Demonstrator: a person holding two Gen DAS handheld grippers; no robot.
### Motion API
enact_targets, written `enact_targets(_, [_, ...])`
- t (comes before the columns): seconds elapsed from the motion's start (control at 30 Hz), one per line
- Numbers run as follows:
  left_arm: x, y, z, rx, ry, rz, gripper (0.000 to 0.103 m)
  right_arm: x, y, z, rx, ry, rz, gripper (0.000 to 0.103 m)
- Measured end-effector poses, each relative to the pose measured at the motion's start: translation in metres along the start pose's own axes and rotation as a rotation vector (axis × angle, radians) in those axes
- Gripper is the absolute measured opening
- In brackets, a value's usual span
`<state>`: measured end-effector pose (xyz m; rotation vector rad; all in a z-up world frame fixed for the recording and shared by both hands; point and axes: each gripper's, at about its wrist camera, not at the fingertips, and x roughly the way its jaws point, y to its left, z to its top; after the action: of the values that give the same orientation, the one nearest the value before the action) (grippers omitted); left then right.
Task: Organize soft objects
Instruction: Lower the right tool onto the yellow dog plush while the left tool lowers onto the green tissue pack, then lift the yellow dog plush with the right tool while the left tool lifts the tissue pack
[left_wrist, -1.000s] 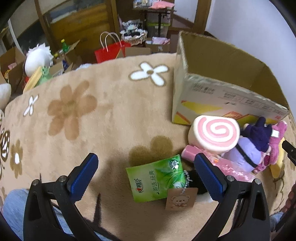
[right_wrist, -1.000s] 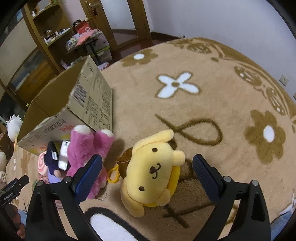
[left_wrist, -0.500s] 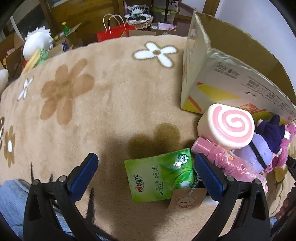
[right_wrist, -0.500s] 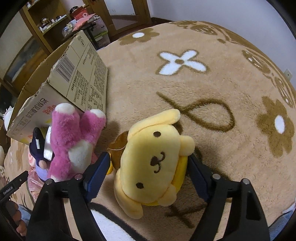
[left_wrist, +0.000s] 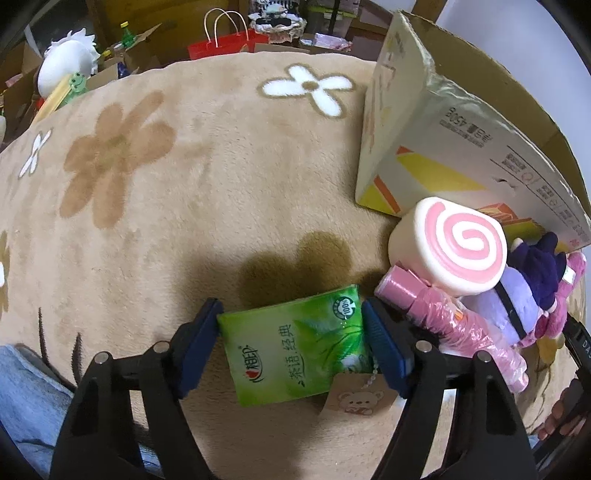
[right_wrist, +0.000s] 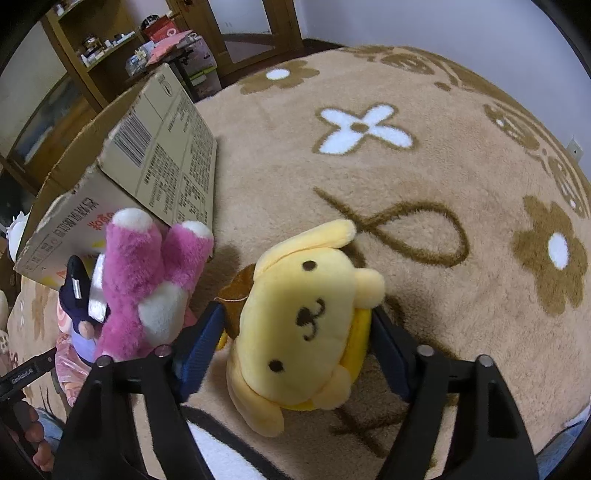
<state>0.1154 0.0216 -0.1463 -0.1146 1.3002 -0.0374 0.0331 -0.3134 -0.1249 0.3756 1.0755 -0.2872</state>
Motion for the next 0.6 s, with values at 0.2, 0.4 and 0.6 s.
enact_targets(0.2, [-0.008, -0.002, -0.002, 0.006, -0.040, 0.005, 0.075, 0.002, 0.001, -0.001, -0.010, 0.009, -0.001, 0.067])
enact_targets(0.4, [-0.028, -0.011, -0.008, 0.067, -0.141, 0.063, 0.075, -0.017, 0.004, 0.001, -0.016, -0.072, 0.045, 0.061])
enact_targets(0.6, [-0.053, -0.019, -0.010, 0.112, -0.268, 0.080, 0.075, -0.045, 0.015, 0.003, -0.050, -0.209, 0.072, 0.061])
